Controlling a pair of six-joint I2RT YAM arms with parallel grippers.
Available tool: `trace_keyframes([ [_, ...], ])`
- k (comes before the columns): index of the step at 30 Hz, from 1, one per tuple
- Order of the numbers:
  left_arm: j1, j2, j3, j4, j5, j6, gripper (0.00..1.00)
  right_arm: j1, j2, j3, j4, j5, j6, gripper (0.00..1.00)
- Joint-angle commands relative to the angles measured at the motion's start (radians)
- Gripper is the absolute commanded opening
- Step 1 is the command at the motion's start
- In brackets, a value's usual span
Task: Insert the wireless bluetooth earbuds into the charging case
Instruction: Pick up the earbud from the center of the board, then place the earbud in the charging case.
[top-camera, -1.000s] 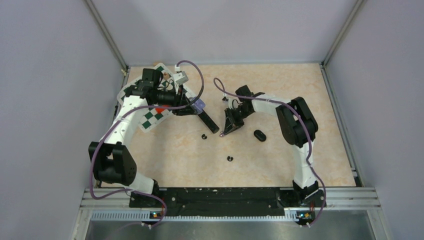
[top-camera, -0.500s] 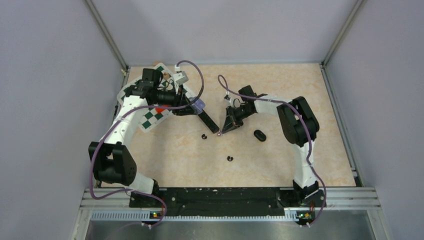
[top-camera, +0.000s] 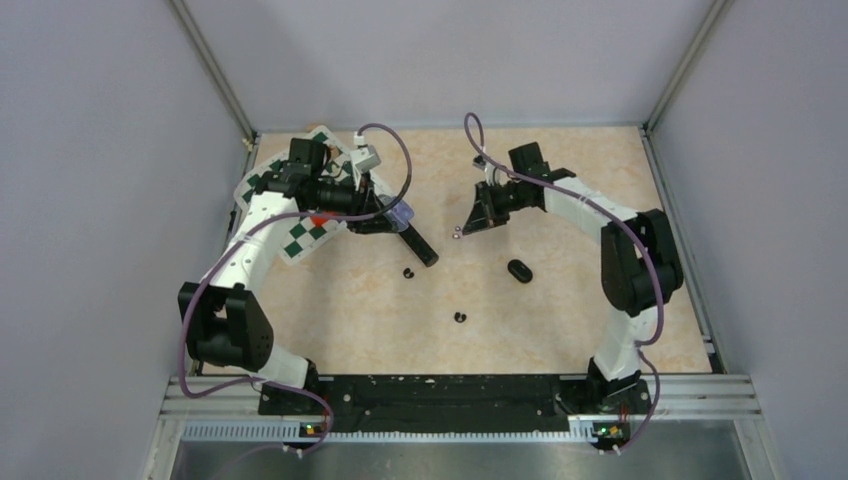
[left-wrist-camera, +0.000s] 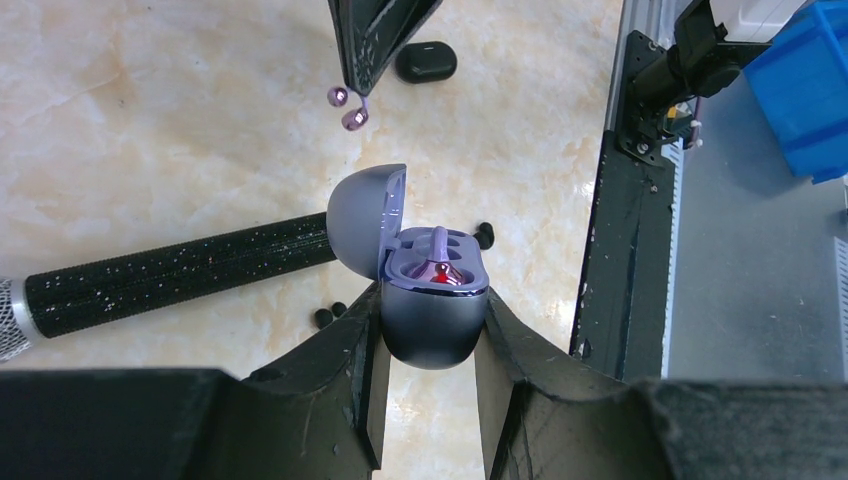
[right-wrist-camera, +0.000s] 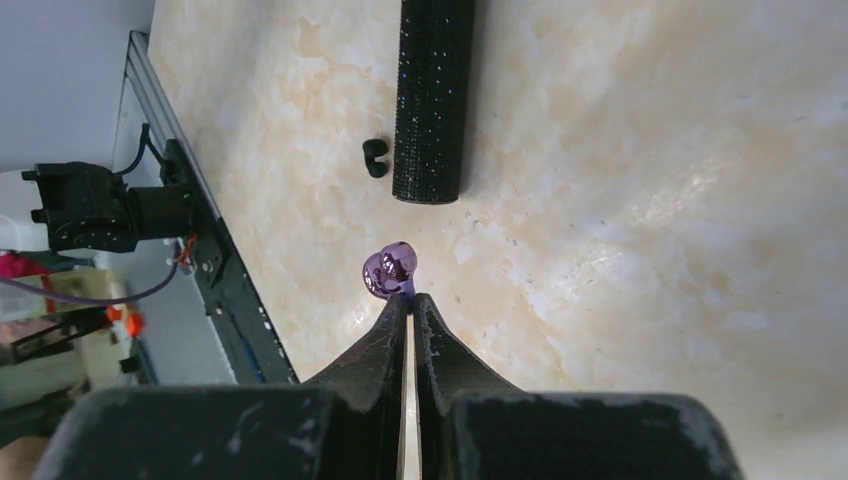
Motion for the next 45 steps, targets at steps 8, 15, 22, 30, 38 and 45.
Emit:
trace_keyframes([
  [8,-0.098,0.082,0.022,-0.046,0.035,0.055,0.00,-0.009,-0.240,-0.007,-0.002,0.032,-0.208,0.00],
  [15,-0.124,0.139,0.056,-0.117,0.059,0.106,0.00,-0.008,-0.356,-0.039,-0.005,0.004,-0.306,0.00],
  [22,-0.147,0.157,0.073,-0.176,0.082,0.166,0.00,0.012,-0.446,-0.077,-0.014,-0.045,-0.401,0.00],
  [30,-0.196,0.197,0.092,-0.242,0.093,0.235,0.00,0.141,-0.498,-0.099,-0.006,0.031,-0.466,0.00],
  [38,-0.208,0.224,0.127,-0.354,0.138,0.344,0.00,0.227,-0.523,-0.120,-0.005,0.093,-0.514,0.00],
  [45,-0.222,0.224,0.123,-0.349,0.125,0.340,0.00,0.248,-0.513,-0.124,-0.007,0.089,-0.519,0.00],
])
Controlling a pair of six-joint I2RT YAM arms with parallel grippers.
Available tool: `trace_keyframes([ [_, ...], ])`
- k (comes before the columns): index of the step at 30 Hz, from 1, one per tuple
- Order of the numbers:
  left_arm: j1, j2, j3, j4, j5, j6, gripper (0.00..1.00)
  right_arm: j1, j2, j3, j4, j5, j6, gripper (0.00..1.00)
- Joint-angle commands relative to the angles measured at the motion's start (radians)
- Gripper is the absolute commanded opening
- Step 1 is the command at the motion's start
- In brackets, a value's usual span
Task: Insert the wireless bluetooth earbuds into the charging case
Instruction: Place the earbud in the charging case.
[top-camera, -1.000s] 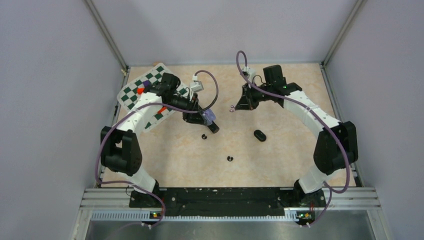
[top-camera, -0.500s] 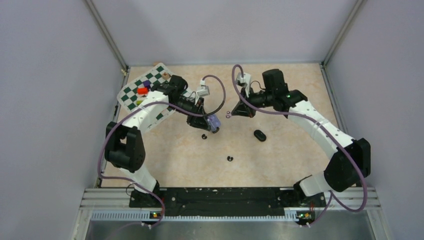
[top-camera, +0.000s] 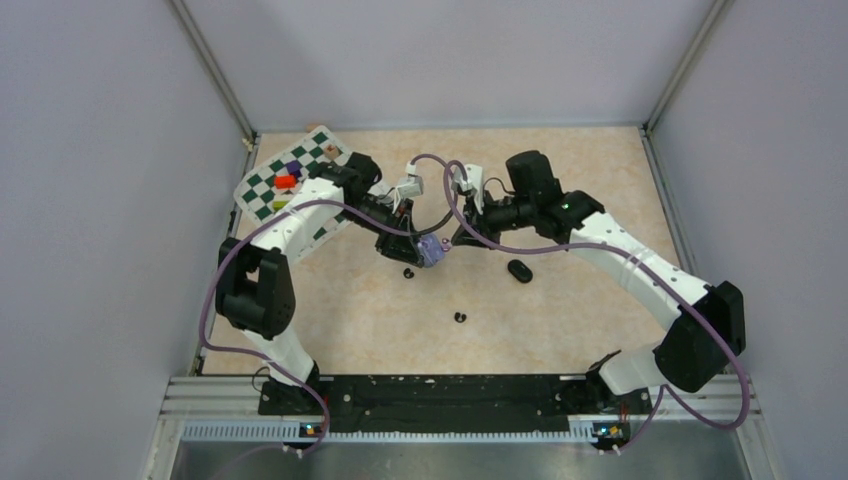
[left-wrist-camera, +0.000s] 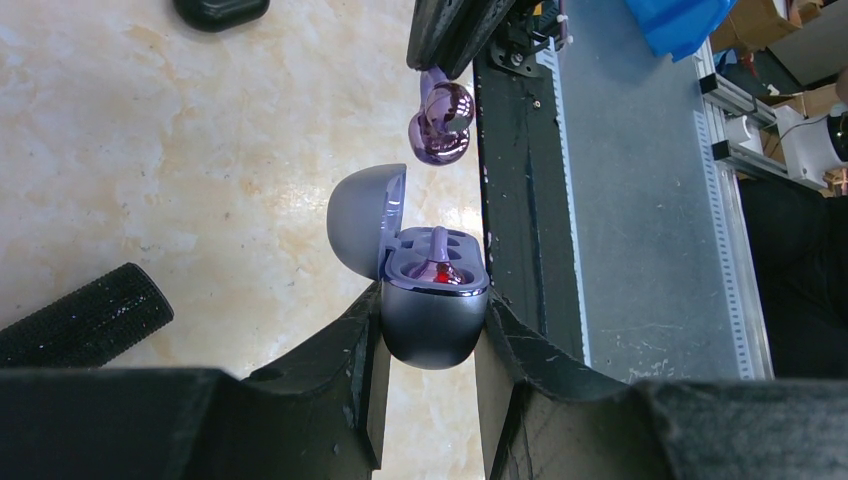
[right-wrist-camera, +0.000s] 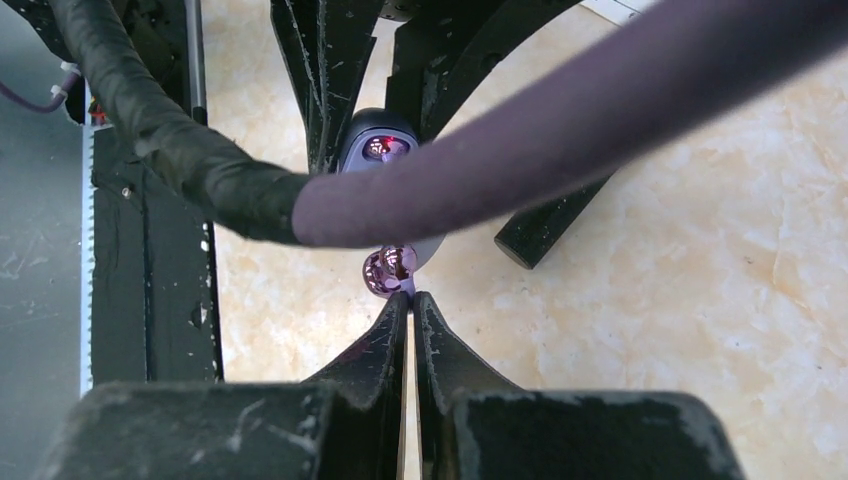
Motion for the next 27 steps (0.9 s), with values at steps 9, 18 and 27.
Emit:
trace_keyframes([
  [9,-0.019,-0.005,0.024,0.006,0.014,-0.005,0.00,0.073,-0.010,0.000,0.003,0.017,-0.051,0.00],
  [18,-0.019,-0.014,0.019,0.019,0.019,-0.016,0.00,0.092,-0.005,-0.002,-0.010,0.042,-0.075,0.00],
  [27,-0.019,-0.012,0.019,0.012,0.032,-0.007,0.00,0.116,0.010,-0.003,-0.010,0.062,-0.084,0.00],
])
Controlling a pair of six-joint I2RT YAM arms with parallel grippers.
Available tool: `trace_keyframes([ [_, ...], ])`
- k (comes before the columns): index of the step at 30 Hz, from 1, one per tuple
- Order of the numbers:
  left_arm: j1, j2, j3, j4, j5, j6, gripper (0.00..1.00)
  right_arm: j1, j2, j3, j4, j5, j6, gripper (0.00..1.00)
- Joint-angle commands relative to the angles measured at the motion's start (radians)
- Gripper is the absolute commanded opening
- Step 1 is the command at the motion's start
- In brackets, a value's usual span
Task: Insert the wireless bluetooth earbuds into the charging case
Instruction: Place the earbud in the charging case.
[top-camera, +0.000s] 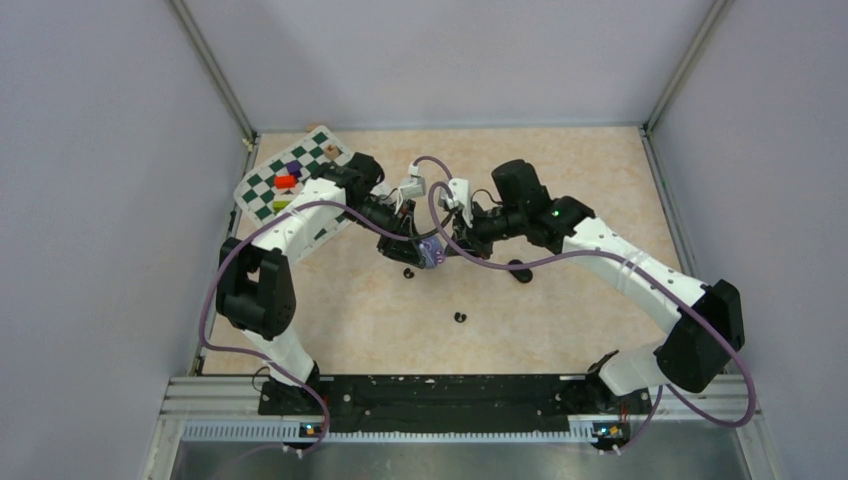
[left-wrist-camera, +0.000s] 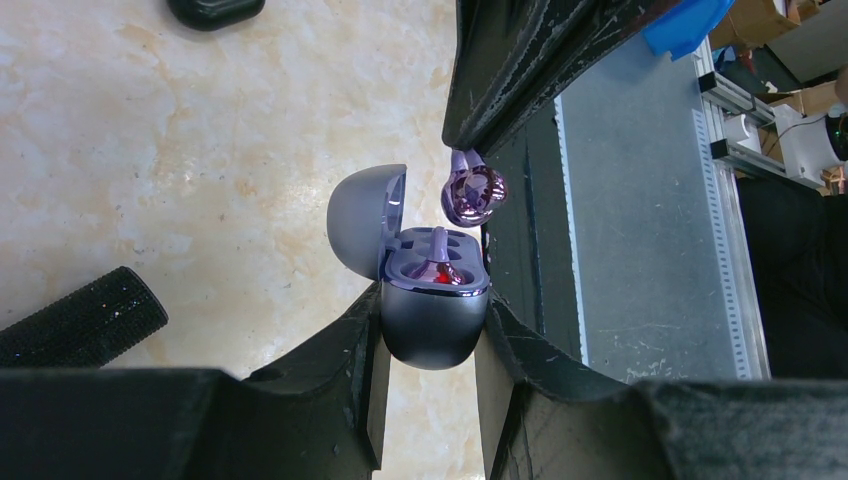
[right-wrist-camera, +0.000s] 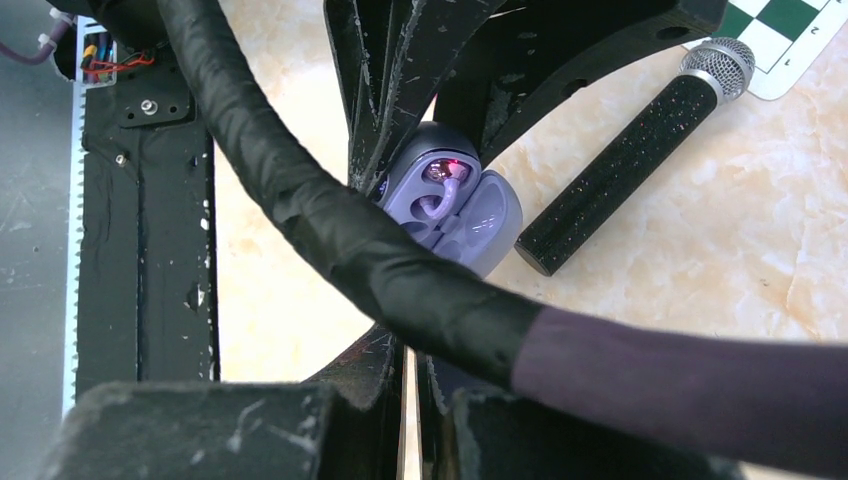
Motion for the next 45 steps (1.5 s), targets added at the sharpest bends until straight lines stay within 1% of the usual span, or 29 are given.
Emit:
trace_keyframes([
  [1,-0.005,-0.011,0.018,-0.001,0.040,0.012,0.00,0.031,0.012,0.000,0.018,0.007,-0.029,0.00],
  [10,-0.005,-0.010,0.020,-0.016,0.048,0.031,0.00,0.036,0.024,-0.007,0.030,0.036,-0.030,0.00],
  [22,-0.005,-0.004,0.020,-0.023,0.050,0.040,0.00,0.050,0.029,-0.023,0.078,0.026,0.006,0.00],
  [33,-0.004,-0.002,0.019,-0.027,0.050,0.044,0.00,0.072,0.048,-0.019,0.084,0.023,0.016,0.00],
  [45,-0.010,0.005,0.015,-0.020,0.042,0.043,0.00,0.072,0.016,-0.036,0.162,0.049,0.080,0.00],
])
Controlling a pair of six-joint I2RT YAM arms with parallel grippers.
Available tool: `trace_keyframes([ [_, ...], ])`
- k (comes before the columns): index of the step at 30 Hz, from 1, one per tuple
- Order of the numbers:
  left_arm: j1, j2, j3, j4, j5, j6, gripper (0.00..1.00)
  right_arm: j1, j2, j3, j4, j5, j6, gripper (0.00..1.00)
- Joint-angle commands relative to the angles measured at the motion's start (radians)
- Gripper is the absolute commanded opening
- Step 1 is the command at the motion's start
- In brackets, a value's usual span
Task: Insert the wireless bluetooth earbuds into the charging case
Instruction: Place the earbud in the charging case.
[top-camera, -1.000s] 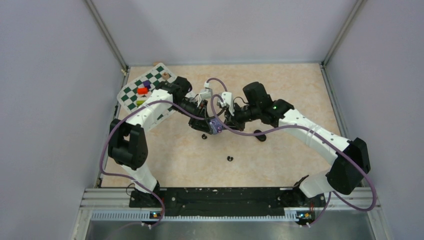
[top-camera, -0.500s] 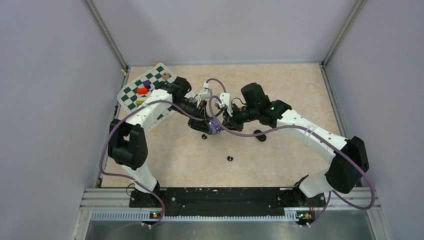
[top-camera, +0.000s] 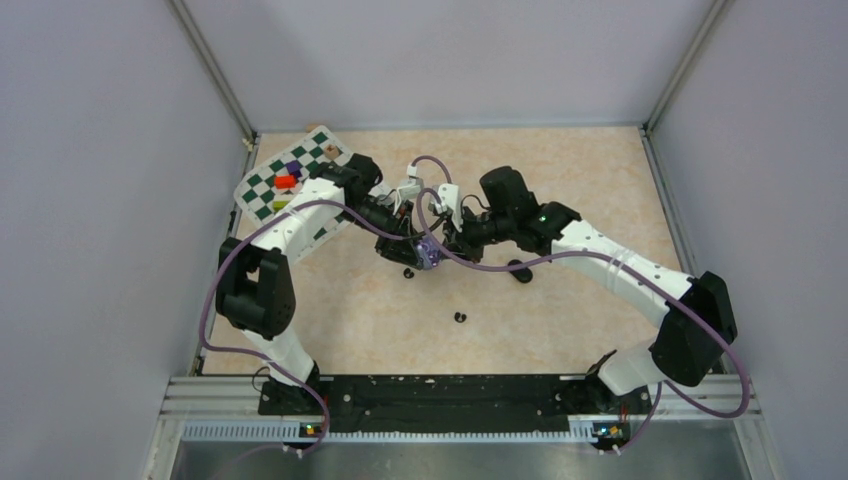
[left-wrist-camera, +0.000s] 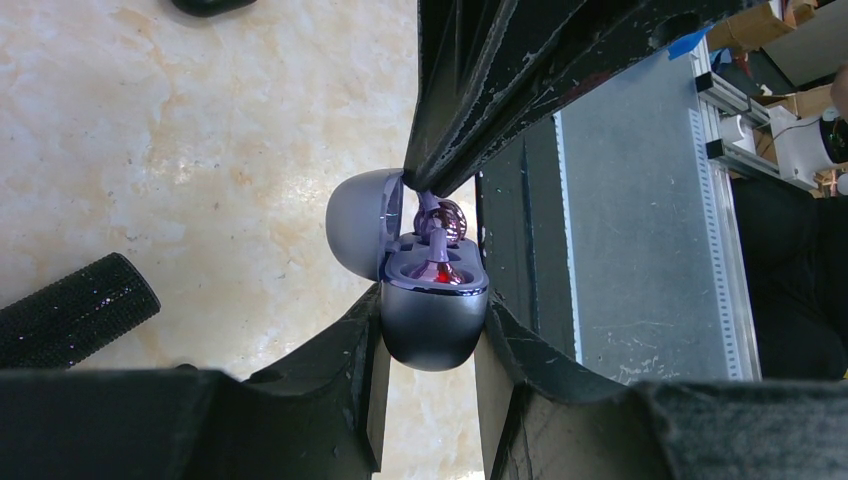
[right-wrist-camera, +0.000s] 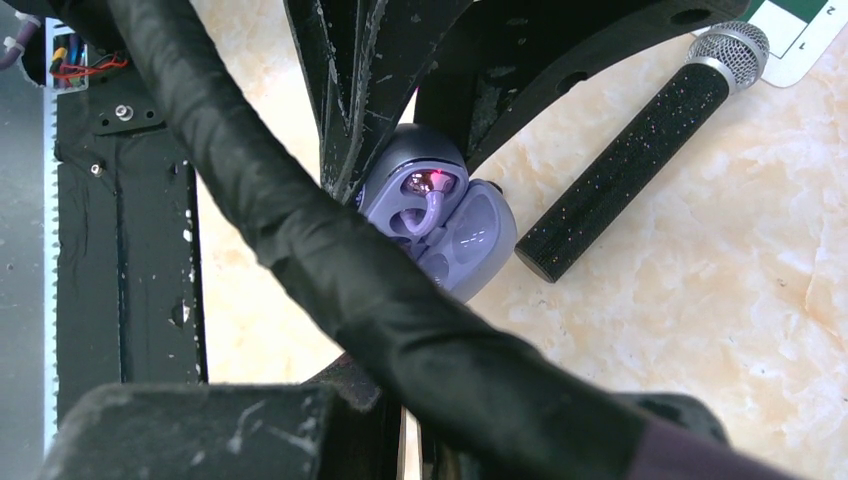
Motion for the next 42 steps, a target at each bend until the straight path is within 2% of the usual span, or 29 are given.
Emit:
trace_keyframes([
  [1,-0.019,0.004,0.015,0.012,0.050,0.027,0.00,0.031,-0.024,-0.011,0.095,-0.013,0.039,0.00],
  [24,-0.020,0.007,0.017,0.016,0.065,0.020,0.00,0.032,0.003,0.010,0.075,-0.120,0.081,0.00],
  [36,-0.019,0.004,0.014,0.017,0.082,0.021,0.00,0.030,-0.008,0.025,0.054,-0.110,0.074,0.00],
  [42,-0.019,0.001,0.013,0.017,0.080,0.023,0.00,0.028,-0.044,0.033,0.046,-0.100,0.064,0.07],
])
